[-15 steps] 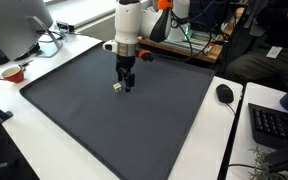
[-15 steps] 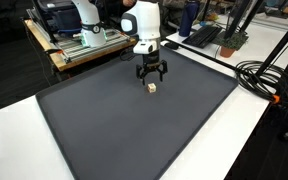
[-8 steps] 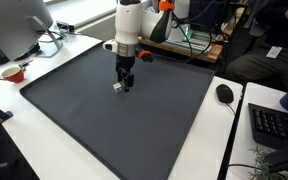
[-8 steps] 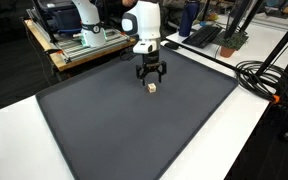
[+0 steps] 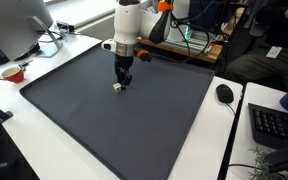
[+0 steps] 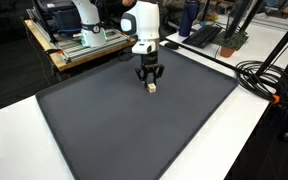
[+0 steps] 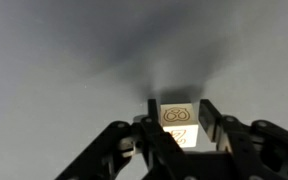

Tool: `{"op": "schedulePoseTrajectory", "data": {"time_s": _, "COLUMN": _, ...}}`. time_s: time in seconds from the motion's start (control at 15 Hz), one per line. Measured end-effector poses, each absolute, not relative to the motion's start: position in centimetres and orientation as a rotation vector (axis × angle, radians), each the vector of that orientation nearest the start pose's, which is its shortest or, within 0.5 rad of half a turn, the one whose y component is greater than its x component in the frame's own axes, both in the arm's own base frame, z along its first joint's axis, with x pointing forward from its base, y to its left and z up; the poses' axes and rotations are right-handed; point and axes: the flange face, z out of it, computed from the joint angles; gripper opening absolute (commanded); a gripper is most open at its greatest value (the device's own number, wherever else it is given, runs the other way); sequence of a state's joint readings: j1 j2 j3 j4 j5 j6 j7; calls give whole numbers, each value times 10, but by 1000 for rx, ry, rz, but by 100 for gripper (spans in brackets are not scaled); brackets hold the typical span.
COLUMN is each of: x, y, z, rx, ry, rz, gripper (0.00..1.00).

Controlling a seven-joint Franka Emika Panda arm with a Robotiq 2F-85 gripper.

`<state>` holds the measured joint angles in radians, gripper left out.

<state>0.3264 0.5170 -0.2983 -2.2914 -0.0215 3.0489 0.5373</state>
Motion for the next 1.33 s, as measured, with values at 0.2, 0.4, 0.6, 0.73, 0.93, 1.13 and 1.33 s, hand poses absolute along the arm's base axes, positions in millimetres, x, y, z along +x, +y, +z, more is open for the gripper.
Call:
{"op": "schedulePoseTrajectory", "data": {"time_s": 0.2, "x": 546, "y": 12, "z": 160, "rx": -3108, "ry": 675, "rz": -469, "gripper": 9}}
{"op": "schedulePoseTrajectory", "data": {"time_s": 0.4, "x": 546, "y": 14, "z": 161, "rx": -3115, "ry": 666, "rz": -473, "gripper": 9}}
{"op": "schedulePoseTrajectory", "data": {"time_s": 0.6, "x": 546, "y": 16, "z": 163, "rx": -3126, "ry": 654, "rz": -485, "gripper": 9}}
{"op": "schedulePoseTrajectory", "data": {"time_s": 0.73, "x": 547, "y": 15, "z": 167, "rx": -3135, "ry": 651, "rz": -504, "gripper": 9}}
{"op": "schedulePoseTrajectory", "data": {"time_s": 0.93, "x": 549, "y": 11, "z": 176, "rx": -3139, "ry": 655, "rz": -534, "gripper": 9}}
{"op": "schedulePoseTrajectory", "data": {"time_s": 1.13, "x": 550, "y": 12, "z": 183, "rx": -3125, "ry": 655, "rz": -553, "gripper": 34}}
{"op": "schedulePoseTrajectory", "data": {"time_s": 1.33, "x": 550, "y": 13, "z": 182, "rx": -3126, "ry": 654, "rz": -552, "gripper": 34}}
